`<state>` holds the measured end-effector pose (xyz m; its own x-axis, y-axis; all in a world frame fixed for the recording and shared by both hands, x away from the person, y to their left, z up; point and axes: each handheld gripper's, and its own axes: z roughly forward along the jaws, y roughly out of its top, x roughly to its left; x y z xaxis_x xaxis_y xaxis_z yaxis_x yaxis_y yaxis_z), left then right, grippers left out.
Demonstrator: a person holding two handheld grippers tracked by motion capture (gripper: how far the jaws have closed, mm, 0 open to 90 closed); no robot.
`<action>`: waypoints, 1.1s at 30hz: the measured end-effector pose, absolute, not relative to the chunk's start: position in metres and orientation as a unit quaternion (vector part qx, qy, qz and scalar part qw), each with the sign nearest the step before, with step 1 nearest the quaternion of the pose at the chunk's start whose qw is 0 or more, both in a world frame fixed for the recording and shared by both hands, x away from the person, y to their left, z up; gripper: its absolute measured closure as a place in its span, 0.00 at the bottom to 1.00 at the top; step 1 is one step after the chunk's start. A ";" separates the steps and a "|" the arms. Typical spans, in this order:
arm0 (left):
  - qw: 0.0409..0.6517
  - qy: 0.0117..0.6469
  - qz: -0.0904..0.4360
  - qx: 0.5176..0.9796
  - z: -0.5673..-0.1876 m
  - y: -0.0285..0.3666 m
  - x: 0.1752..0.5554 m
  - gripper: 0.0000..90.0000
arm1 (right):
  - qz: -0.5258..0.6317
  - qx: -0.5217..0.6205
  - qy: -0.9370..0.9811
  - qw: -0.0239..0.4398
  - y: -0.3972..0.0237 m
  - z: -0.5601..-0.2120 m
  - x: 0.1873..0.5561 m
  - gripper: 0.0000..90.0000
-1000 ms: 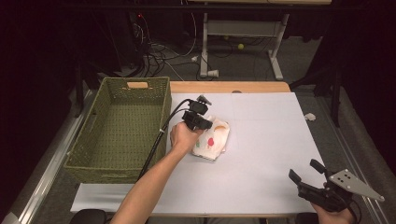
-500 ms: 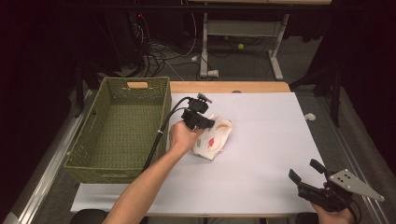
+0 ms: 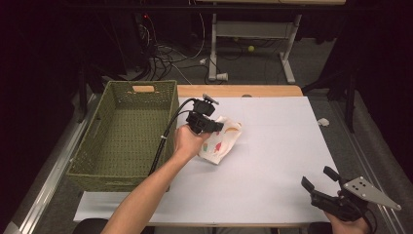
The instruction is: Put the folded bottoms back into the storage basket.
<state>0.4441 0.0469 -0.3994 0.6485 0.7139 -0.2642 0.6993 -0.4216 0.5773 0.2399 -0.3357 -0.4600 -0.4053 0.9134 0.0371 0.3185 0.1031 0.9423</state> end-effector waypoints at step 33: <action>0.373 0.402 0.015 0.836 -0.372 0.077 0.422 0.83 | 0.490 0.455 0.679 0.303 -0.335 -0.460 0.240 0.20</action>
